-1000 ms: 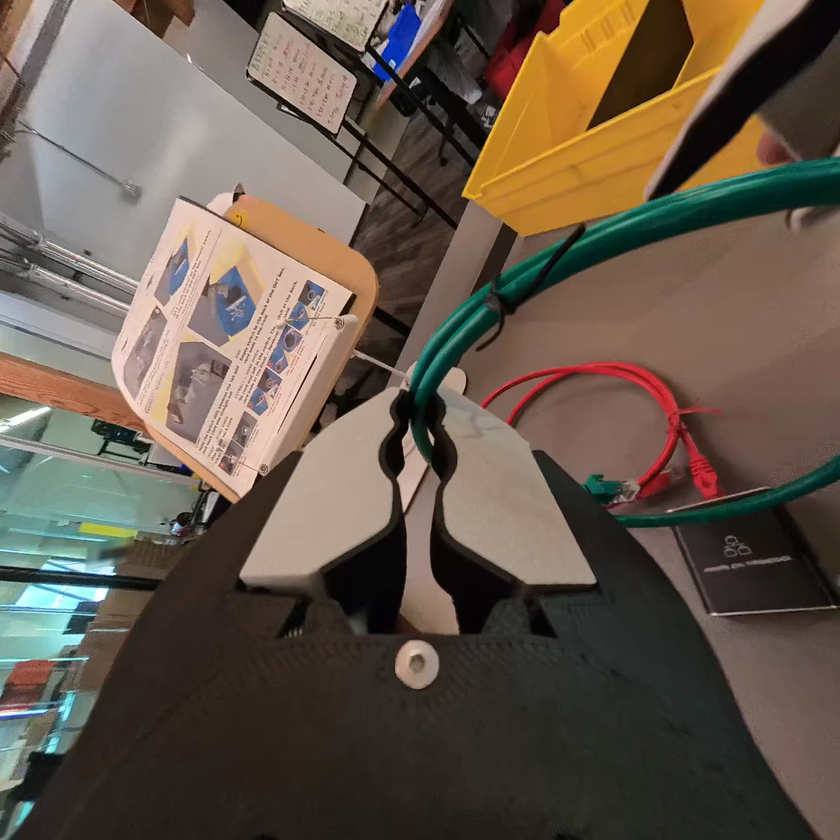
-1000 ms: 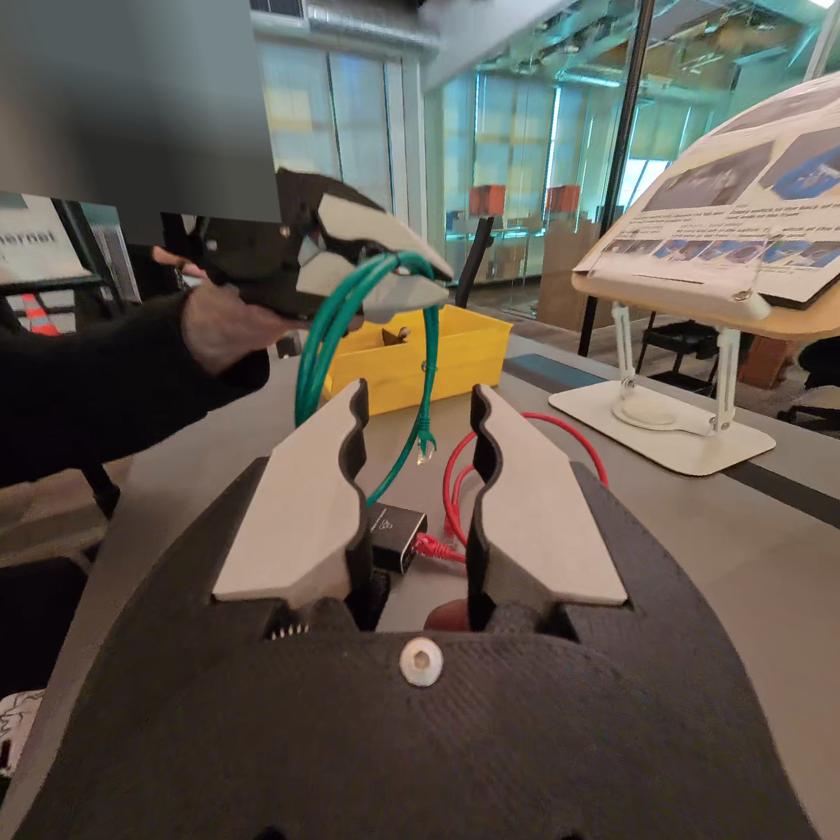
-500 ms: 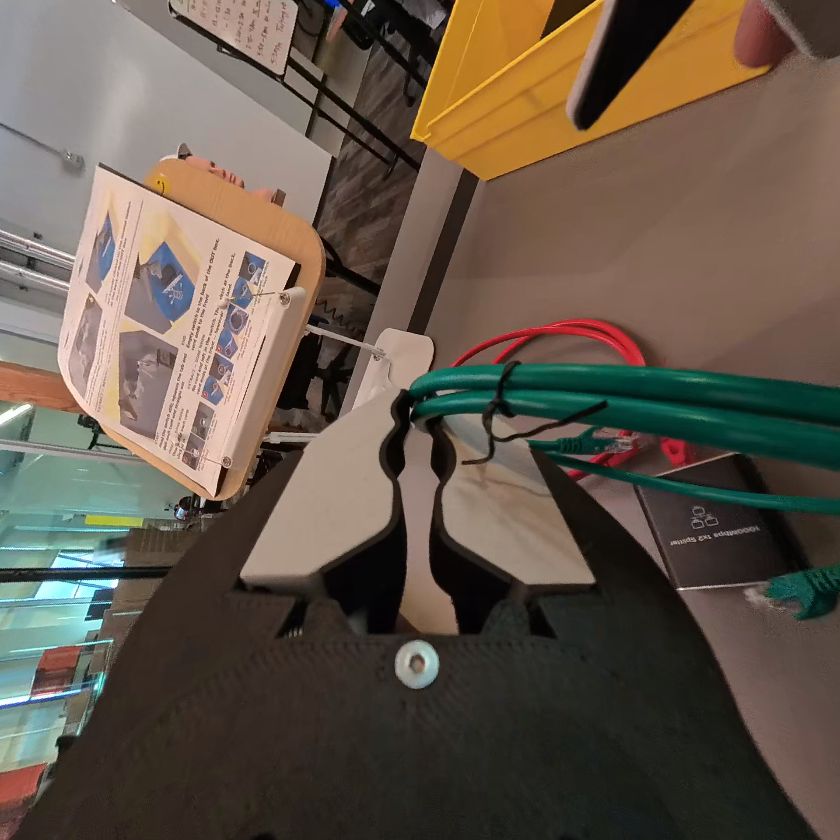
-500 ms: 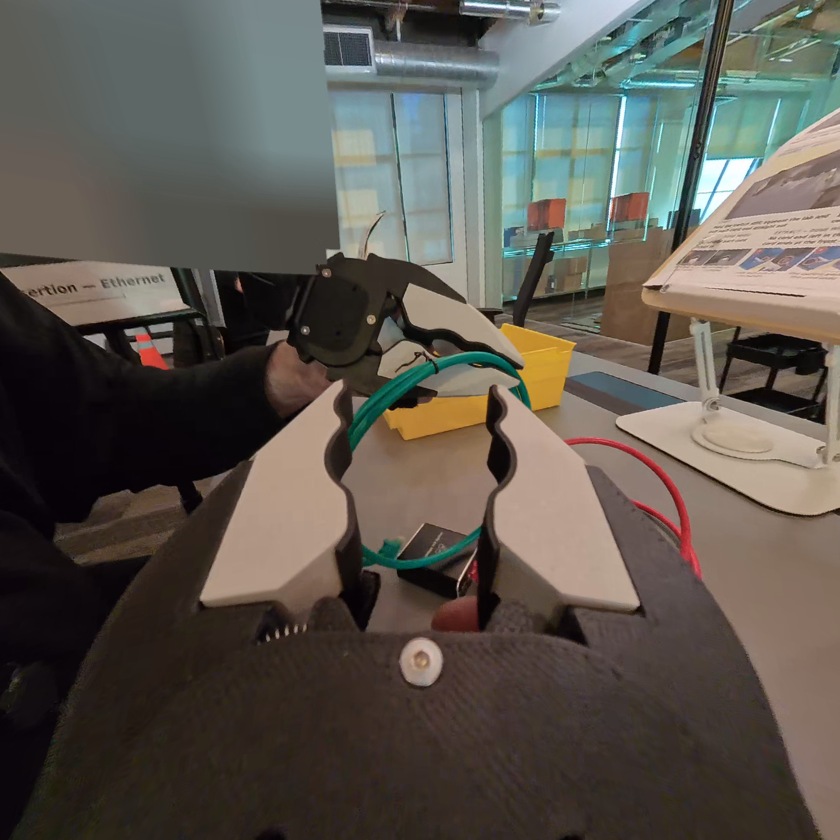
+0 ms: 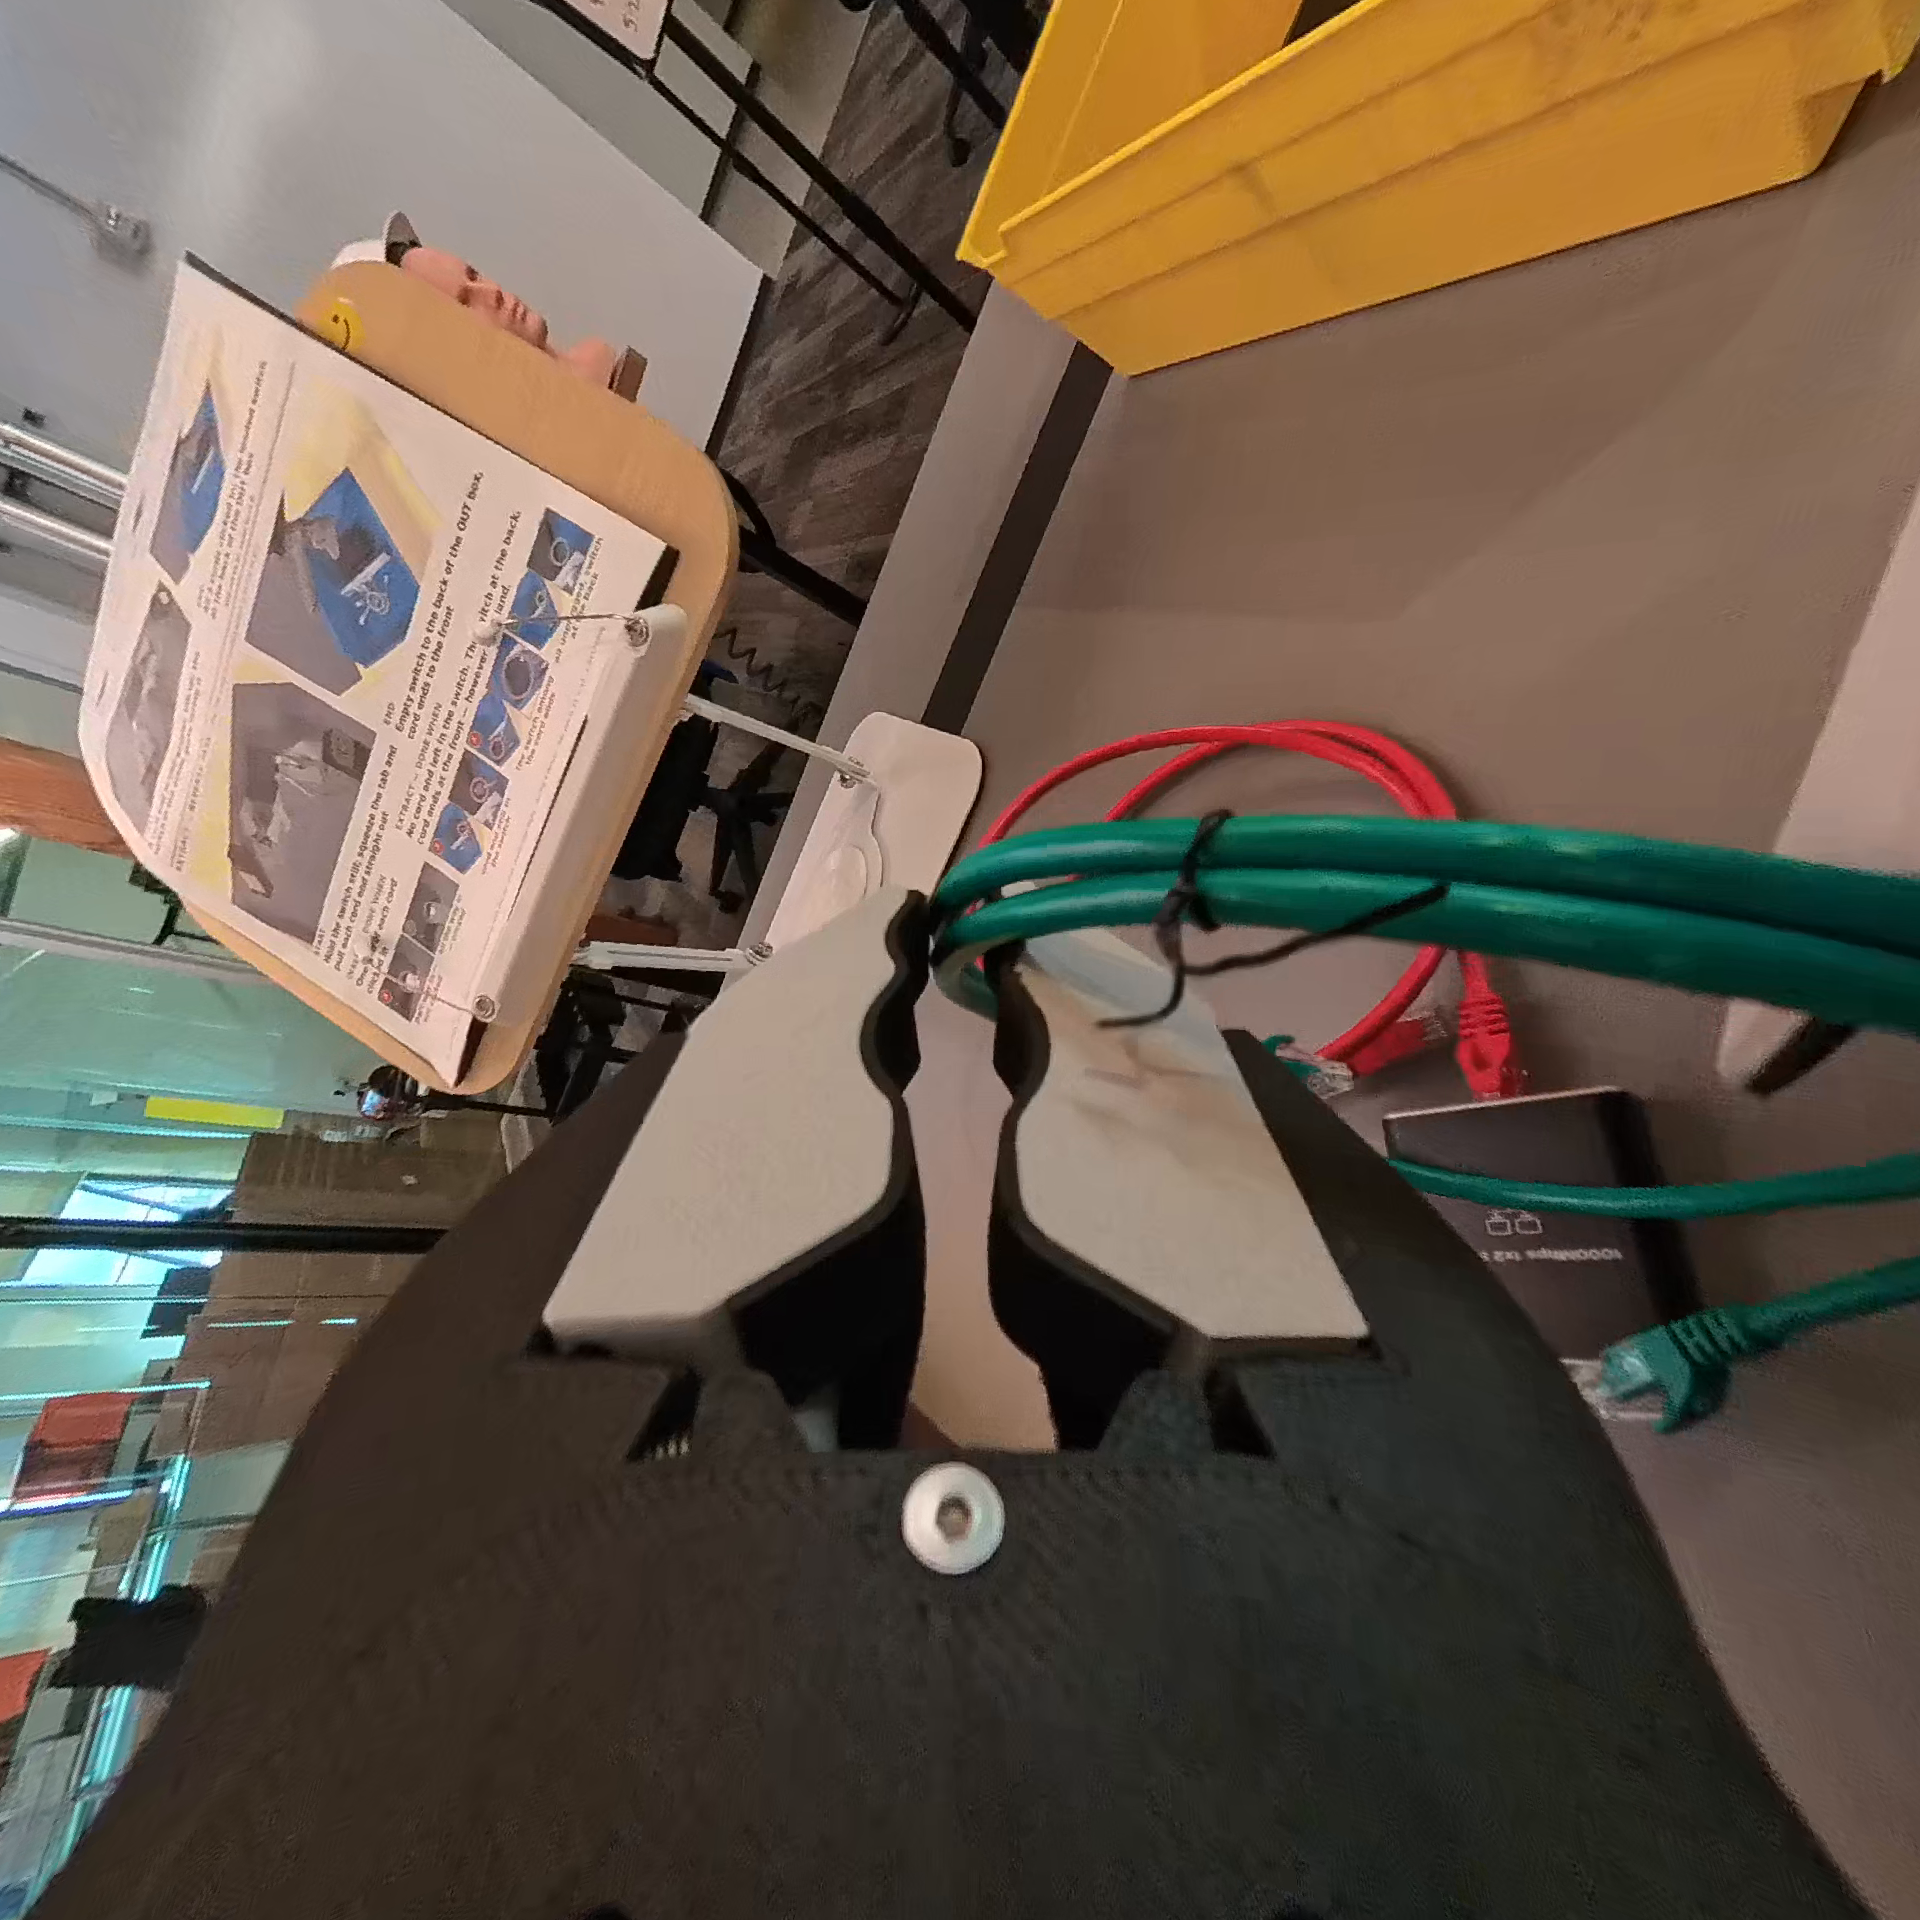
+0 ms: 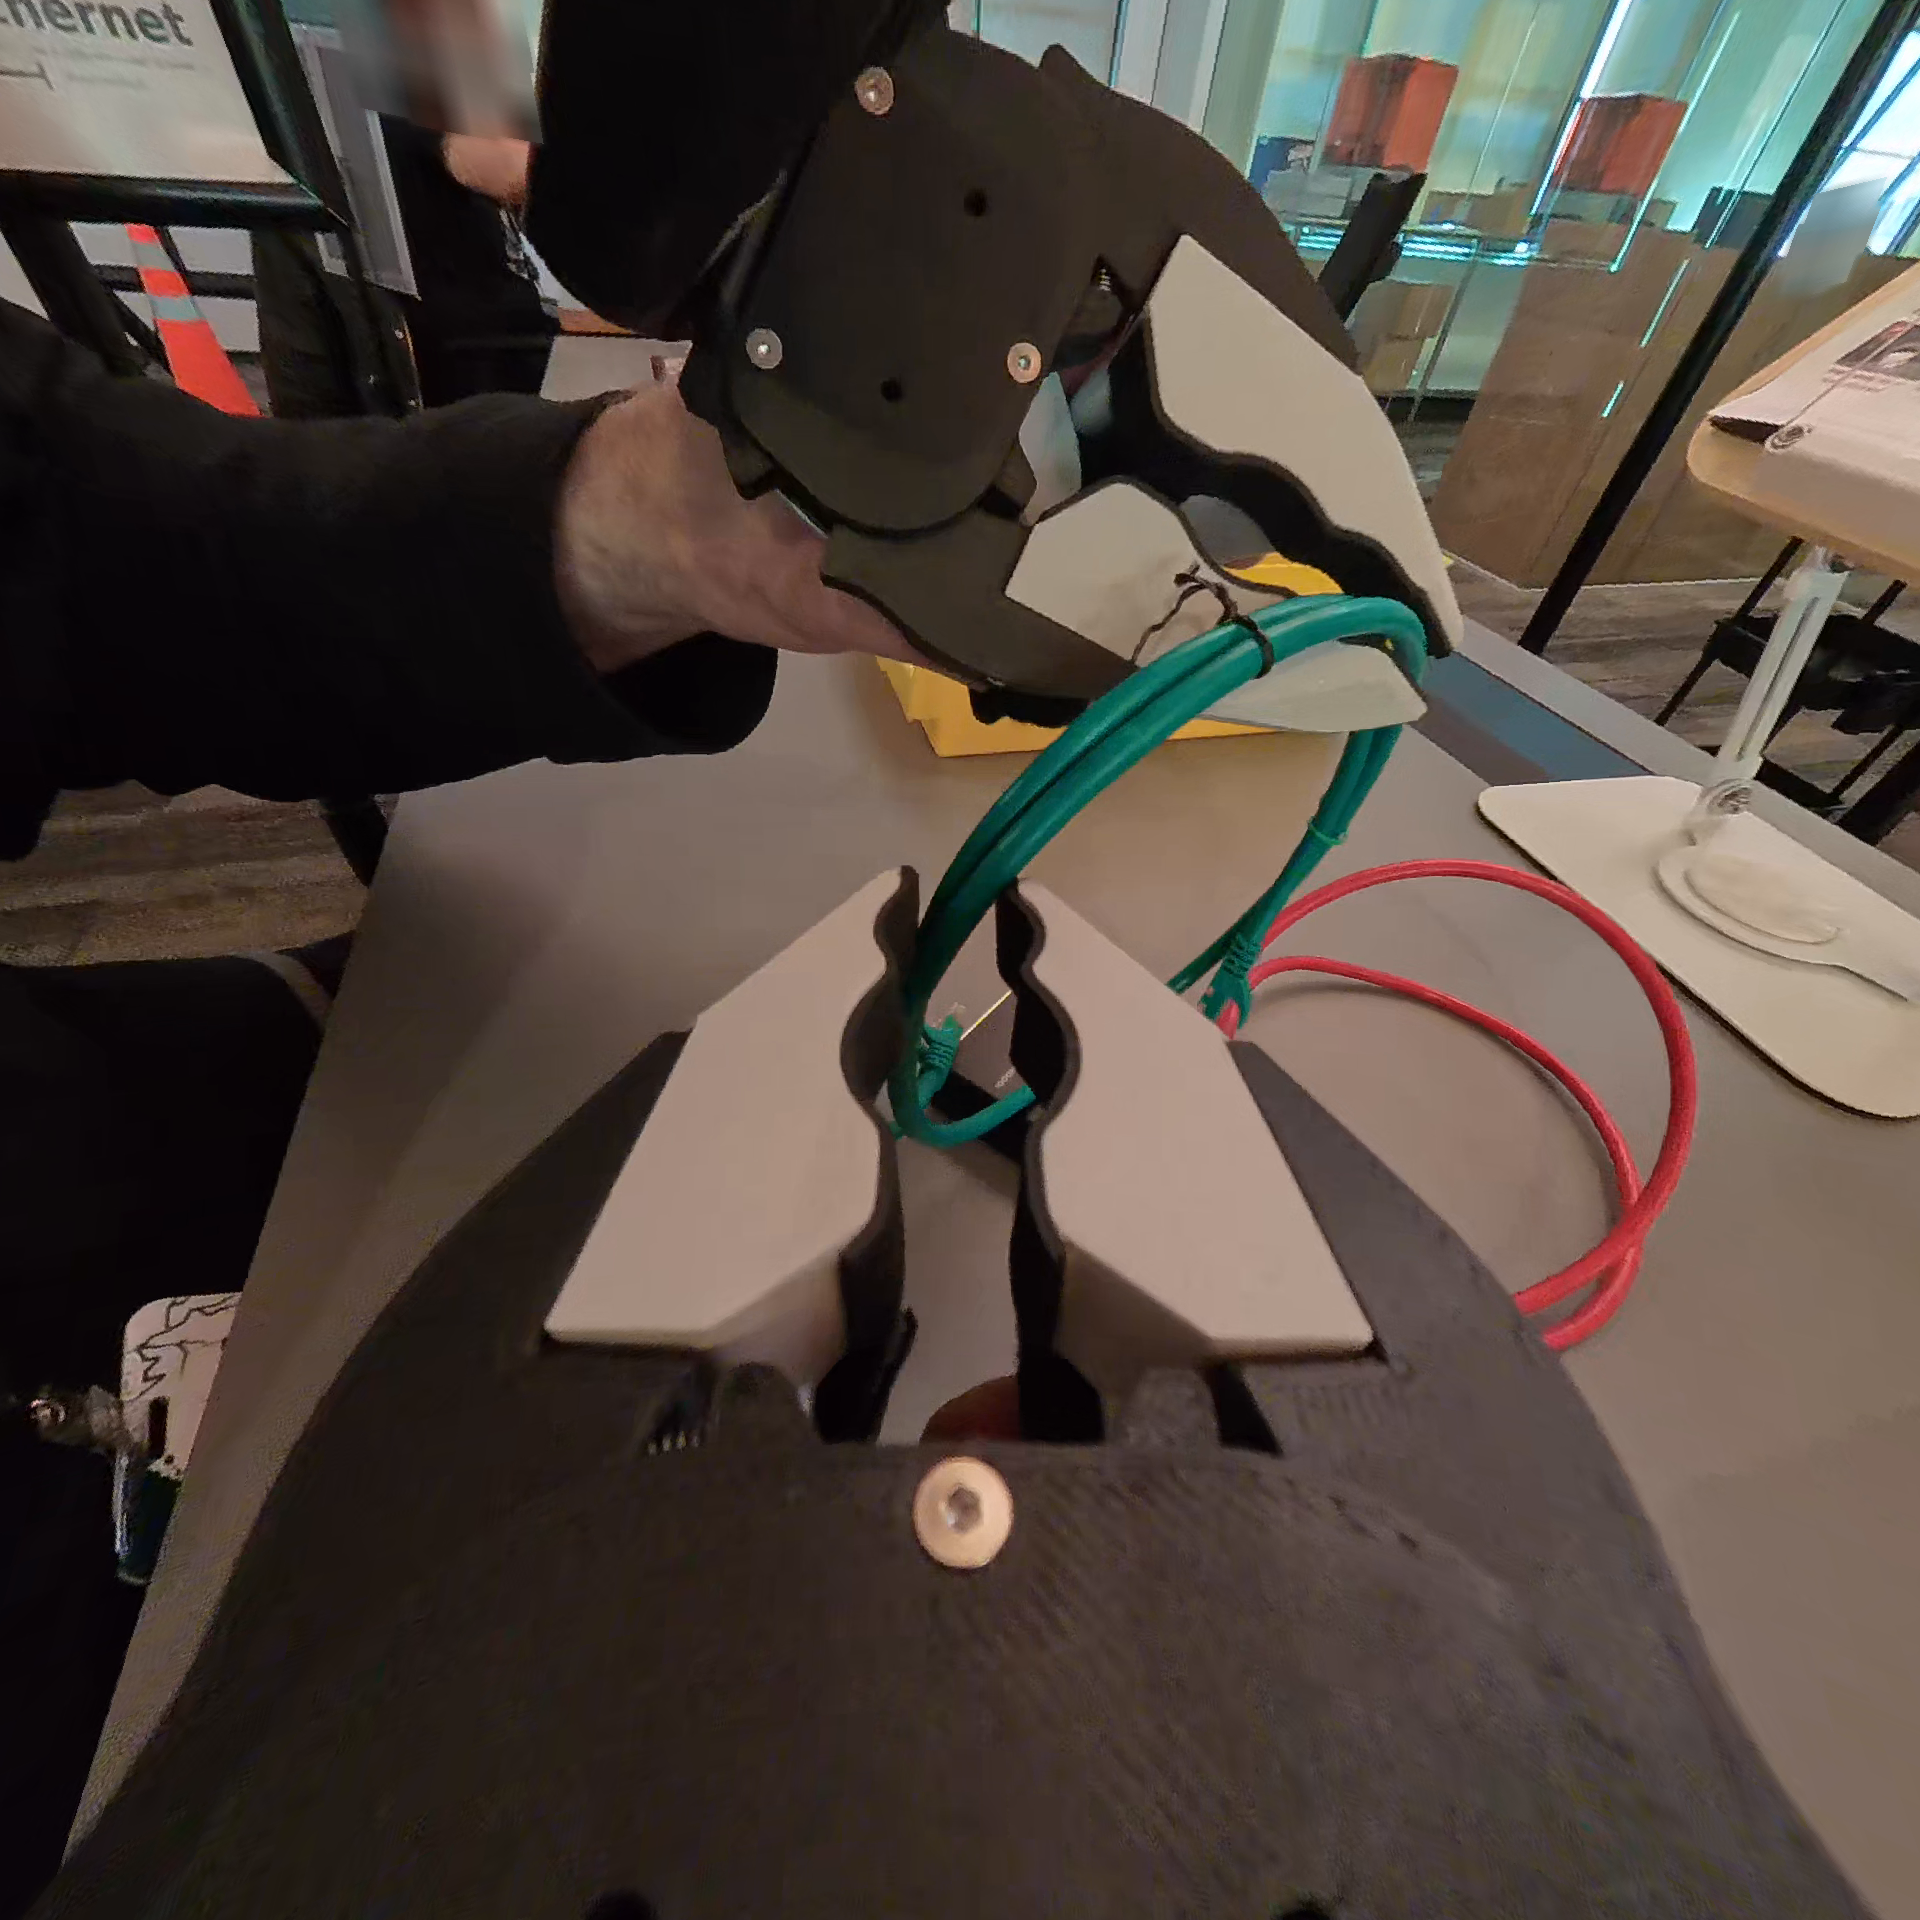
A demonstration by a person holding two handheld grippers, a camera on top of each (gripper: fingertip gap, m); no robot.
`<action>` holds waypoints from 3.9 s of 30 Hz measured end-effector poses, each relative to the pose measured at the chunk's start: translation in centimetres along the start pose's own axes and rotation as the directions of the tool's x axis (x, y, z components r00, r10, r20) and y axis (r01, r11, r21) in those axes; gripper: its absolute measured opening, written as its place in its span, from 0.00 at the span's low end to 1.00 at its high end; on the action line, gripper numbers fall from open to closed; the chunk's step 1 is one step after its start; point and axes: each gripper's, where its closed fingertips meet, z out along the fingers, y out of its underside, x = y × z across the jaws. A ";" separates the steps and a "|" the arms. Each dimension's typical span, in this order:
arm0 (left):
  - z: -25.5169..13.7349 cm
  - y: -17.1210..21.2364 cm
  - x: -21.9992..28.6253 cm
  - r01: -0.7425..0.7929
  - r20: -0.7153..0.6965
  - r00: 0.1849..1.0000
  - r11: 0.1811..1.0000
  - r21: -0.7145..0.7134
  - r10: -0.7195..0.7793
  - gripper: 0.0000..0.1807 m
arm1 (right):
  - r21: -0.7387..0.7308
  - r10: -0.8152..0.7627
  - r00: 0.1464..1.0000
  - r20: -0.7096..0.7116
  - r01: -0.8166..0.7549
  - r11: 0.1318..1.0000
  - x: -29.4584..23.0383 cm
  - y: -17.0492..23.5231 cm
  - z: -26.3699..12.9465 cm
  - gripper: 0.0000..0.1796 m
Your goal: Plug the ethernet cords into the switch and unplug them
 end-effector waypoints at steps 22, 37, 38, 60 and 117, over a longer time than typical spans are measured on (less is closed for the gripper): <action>-4.2 -1.0 -1.1 0.147 -0.252 0.964 0.963 0.224 -0.088 0.07 | 0.012 -0.145 0.955 -0.258 0.153 0.988 5.2 -0.8 -4.0 0.01; -7.6 6.3 2.4 0.364 -0.427 0.841 0.931 -0.007 -0.332 0.10 | -0.299 -0.447 0.890 0.091 0.453 0.840 -5.1 5.4 -0.7 0.01; -7.2 6.9 3.4 0.306 -0.421 0.858 0.951 -0.040 -0.294 0.11 | -0.316 -0.419 0.900 0.121 0.435 0.843 -5.7 6.1 -0.4 0.01; -1.7 10.4 12.2 0.246 -0.543 0.751 0.923 -0.296 -0.375 0.07 | -0.349 -0.339 0.877 0.340 0.452 0.821 -9.7 10.9 1.1 0.01; -4.7 6.8 13.1 0.525 -0.179 0.810 0.827 -0.200 -0.558 0.08 | -0.083 0.476 0.867 -0.146 -0.490 0.867 1.7 4.8 2.0 0.22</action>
